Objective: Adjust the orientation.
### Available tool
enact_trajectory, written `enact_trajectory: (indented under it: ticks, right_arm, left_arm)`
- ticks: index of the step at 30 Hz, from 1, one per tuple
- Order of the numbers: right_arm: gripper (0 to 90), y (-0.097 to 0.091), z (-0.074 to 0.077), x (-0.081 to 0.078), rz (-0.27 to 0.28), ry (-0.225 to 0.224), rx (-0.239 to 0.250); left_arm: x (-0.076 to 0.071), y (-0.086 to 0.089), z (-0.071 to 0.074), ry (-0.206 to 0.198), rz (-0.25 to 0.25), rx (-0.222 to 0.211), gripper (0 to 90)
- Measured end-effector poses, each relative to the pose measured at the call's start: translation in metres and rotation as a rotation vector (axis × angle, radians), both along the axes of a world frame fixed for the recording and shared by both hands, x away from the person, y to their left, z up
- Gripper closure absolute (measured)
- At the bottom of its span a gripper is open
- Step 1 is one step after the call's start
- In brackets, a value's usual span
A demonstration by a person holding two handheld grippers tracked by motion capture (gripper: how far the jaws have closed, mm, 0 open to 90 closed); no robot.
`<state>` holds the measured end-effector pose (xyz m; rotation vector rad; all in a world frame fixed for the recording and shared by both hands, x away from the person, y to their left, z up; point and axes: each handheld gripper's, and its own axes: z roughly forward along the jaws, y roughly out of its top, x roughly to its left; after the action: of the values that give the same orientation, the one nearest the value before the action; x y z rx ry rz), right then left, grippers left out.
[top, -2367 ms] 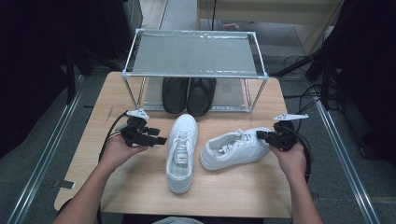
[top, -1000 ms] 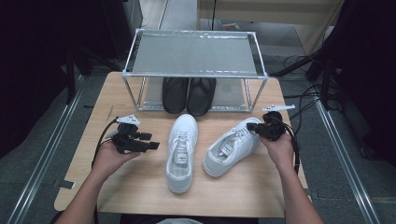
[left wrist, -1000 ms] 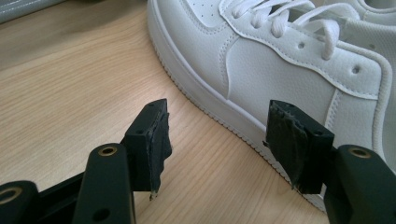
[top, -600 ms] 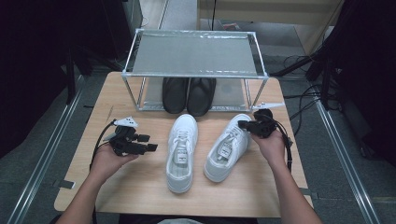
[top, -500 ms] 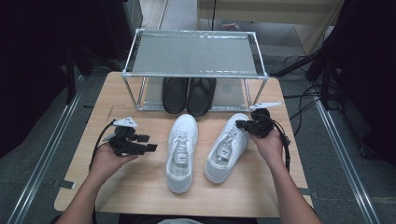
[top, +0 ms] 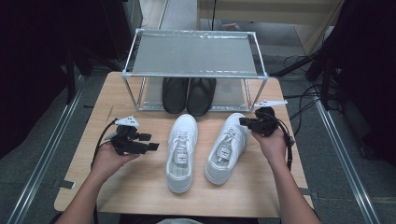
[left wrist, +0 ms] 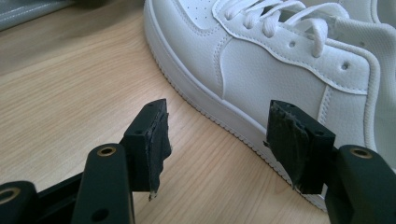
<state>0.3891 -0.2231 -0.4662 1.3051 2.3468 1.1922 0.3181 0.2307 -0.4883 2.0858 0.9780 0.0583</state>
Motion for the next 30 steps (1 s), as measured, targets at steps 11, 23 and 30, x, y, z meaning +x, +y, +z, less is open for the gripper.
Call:
enact_trajectory:
  ticks: [11,23,30]
  right_arm:
    - [90.0,-0.023,-0.008,-0.013,-0.05,0.046,-0.002]
    - [89.9,-0.022,-0.021,-0.028,-0.044,0.1,-0.019]
    - [89.9,-0.016,-0.023,-0.025,-0.027,0.107,-0.033]
  left_arm:
    - [0.016,-0.012,0.002,0.002,-0.033,-0.023,39.6]
    - [0.032,-0.016,0.001,0.004,0.002,-0.031,39.6]
    - [0.03,-0.014,0.0,0.002,0.006,-0.034,39.6]
